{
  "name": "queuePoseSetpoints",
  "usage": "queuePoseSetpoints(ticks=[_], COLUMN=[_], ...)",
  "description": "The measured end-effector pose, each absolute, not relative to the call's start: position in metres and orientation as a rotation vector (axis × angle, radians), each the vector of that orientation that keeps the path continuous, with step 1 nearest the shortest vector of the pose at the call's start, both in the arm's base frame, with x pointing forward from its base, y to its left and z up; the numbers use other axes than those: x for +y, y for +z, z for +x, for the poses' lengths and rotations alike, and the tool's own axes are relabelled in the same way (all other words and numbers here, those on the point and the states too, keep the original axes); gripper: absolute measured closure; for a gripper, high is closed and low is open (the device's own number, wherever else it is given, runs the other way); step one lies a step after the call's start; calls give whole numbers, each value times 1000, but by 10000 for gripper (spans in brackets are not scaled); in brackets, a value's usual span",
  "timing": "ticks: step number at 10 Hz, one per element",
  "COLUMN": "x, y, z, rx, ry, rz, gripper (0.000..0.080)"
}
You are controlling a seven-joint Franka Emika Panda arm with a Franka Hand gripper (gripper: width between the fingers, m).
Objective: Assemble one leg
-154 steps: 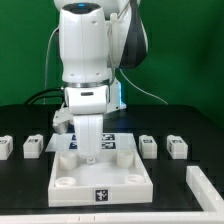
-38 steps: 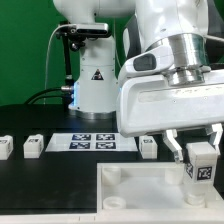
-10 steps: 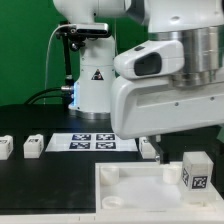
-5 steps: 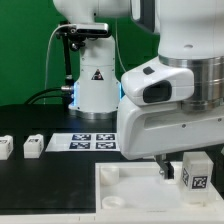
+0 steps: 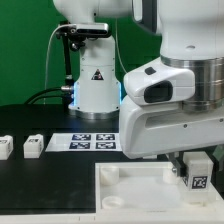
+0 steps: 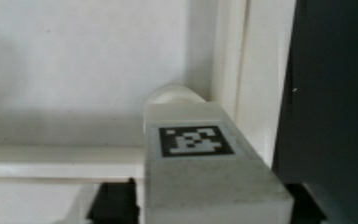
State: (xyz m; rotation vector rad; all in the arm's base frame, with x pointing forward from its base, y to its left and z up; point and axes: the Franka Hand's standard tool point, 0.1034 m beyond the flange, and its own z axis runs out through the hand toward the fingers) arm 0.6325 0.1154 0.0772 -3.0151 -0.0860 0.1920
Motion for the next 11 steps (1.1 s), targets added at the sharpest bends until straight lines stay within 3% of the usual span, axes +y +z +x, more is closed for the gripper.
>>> queuePoseSetpoints(ticks=[1,5,8,11], x=[115,117,120,119], y=[77,76,75,75], z=[632,625,624,624], rx=[47,901,1630,1872], ry=[200,138,59,74], rz=[-3022,-2933,-2532,-2314], gripper=[504,504,502,502])
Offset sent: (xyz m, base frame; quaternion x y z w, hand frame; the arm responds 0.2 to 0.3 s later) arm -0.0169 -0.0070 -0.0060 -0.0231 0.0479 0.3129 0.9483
